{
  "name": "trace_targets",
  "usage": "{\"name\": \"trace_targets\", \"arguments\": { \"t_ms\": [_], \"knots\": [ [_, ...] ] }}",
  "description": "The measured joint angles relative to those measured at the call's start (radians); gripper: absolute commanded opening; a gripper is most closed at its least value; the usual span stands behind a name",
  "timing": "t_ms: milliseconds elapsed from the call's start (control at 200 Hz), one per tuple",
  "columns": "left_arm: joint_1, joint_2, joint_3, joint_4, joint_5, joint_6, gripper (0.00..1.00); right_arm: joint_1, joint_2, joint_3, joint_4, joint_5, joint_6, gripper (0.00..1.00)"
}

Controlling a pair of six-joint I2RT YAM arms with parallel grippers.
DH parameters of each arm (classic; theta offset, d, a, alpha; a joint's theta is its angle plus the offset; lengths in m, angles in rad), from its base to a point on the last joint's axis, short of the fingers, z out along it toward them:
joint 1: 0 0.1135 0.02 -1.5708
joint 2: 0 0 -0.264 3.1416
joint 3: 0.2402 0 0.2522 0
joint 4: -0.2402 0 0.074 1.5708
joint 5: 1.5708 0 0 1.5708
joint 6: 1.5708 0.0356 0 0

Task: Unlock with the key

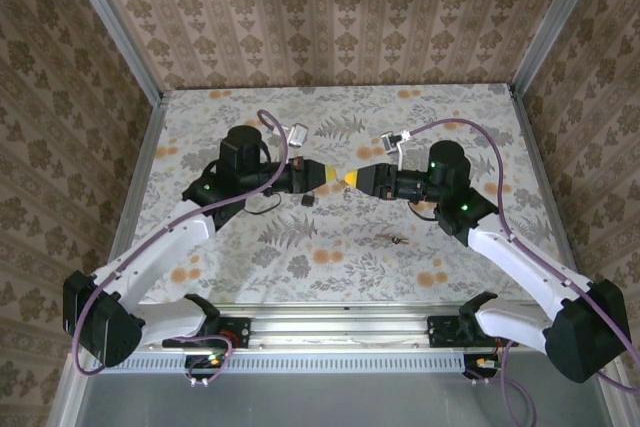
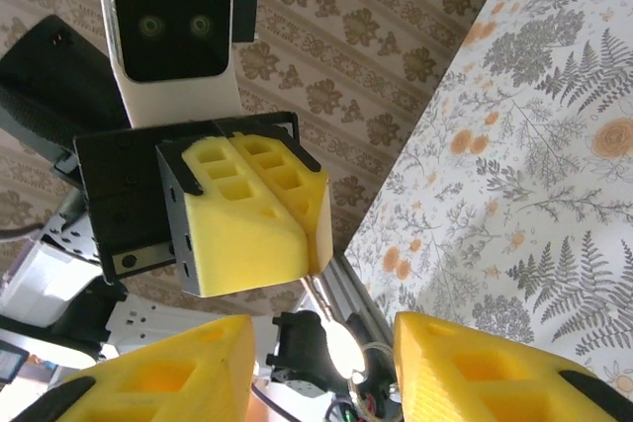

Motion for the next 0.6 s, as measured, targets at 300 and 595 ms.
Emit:
{"name": "trace_targets", "arguments": {
  "t_ms": [300, 595],
  "knots": [
    [0.0, 0.0, -0.007, 0.058, -0.007, -0.038, 0.0, 0.001, -0.016, -0.024, 0.066, 0.034, 0.053, 0.49],
    [0.0, 0.001, -0.016, 0.097, -0.007, -0.061, 0.0, 0.015, 0.007, -0.025, 0.123, 0.032, 0.078, 0.35]
  ]
}}
